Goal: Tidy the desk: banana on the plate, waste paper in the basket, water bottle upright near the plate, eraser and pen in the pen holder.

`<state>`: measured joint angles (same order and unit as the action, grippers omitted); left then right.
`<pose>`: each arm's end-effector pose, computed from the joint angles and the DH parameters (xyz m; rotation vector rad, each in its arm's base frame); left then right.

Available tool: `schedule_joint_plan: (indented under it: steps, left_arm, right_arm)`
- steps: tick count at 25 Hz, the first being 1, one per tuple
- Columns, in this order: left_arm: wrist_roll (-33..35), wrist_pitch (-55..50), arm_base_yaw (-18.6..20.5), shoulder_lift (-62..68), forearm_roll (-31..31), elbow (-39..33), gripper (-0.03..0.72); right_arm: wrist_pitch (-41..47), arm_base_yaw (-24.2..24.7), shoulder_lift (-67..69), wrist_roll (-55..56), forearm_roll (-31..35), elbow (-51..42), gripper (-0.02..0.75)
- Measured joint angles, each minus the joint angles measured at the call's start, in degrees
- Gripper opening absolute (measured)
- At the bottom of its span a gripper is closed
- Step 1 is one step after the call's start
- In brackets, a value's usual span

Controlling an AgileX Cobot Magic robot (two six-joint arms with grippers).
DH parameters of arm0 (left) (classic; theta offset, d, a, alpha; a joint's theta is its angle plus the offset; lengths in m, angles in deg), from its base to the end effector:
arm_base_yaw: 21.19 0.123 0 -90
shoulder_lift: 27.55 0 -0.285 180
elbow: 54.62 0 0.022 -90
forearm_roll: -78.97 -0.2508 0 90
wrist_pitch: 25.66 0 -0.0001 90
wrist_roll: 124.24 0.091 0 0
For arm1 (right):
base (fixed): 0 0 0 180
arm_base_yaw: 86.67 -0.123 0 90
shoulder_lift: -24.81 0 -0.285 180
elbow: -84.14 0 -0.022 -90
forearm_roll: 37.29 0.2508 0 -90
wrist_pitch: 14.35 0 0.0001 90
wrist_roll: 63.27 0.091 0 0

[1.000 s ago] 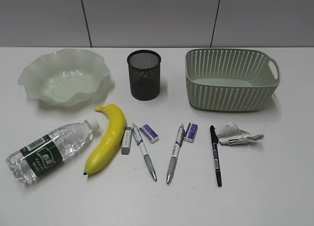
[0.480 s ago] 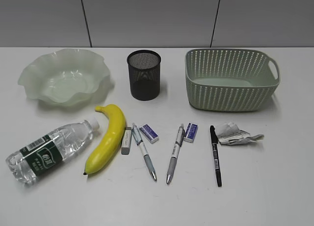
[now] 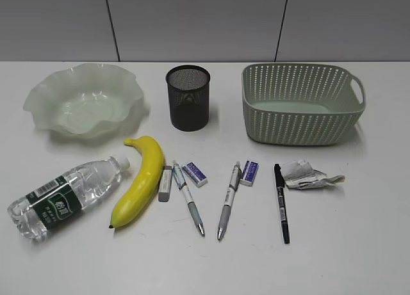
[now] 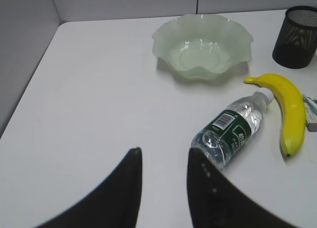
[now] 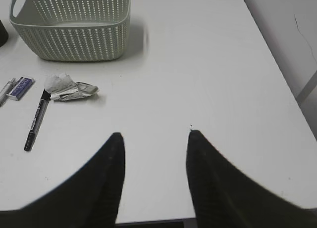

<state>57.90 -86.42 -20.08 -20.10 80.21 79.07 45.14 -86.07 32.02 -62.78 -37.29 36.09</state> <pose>-0.0105 -0.0019 0.2881 0.0195 1.9985 0.0108 -0.0066 0.0001 0.2816 0.0191 2.0027 -0.0012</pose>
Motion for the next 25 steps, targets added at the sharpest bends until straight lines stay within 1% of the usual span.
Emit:
schedule_joint_plan:
  steps: [4, 6, 9, 13, 17, 19, 21, 22, 23, 25]
  left_arm:
    - [0.0, 0.0, 0.0, 0.0, 0.32, 0.0, 0.236]
    - [0.0, 0.06, -0.05, 0.2, 1.56, 0.0, 0.236]
    - [0.0, 0.9, -0.83, 3.55, 5.15, 0.23, 0.236]
    - [0.0, 5.55, -1.46, 11.22, 10.41, 0.77, 0.236]
    - [0.47, 11.35, -1.66, 22.04, 19.16, 1.12, 0.237]
    - [3.04, 12.62, -1.66, 28.39, 23.45, 1.71, 0.237]
    - [7.42, 13.37, -1.71, 35.64, 27.51, 2.58, 0.237]
    - [11.85, 13.95, -1.95, 42.18, 30.29, 3.46, 0.237]
    - [11.85, 13.95, -1.95, 42.18, 30.29, 3.46, 0.237]
    - [15.04, 14.34, -2.06, 50.39, 32.36, 4.15, 0.237]
  right_arm:
    - [0.0, 0.0, 0.0, 0.0, 0.0, 0.0, 0.339]
    - [0.0, 0.0, 0.0, 0.0, 0.0, 0.0, 0.339]
    - [0.0, 0.0, 0.0, 0.0, 0.0, 0.0, 0.339]
    - [0.0, 0.0, 0.0, 0.0, 0.0, 0.0, 0.339]
    - [0.0, 0.0, 0.0, 0.0, 0.0, 0.0, 0.339]
    - [0.0, 0.0, 0.0, 0.0, 0.0, 0.0, 0.339]
    - [0.0, 0.0, 0.0, 0.0, 0.0, 0.0, 0.339]
    - [0.0, 0.0, 0.0, 0.0, 0.0, 0.0, 0.339]
    - [0.0, 0.0, 0.0, 0.0, 0.0, 0.0, 0.339]
    - [0.0, 0.0, 0.0, 0.0, 0.0, 0.0, 0.339]
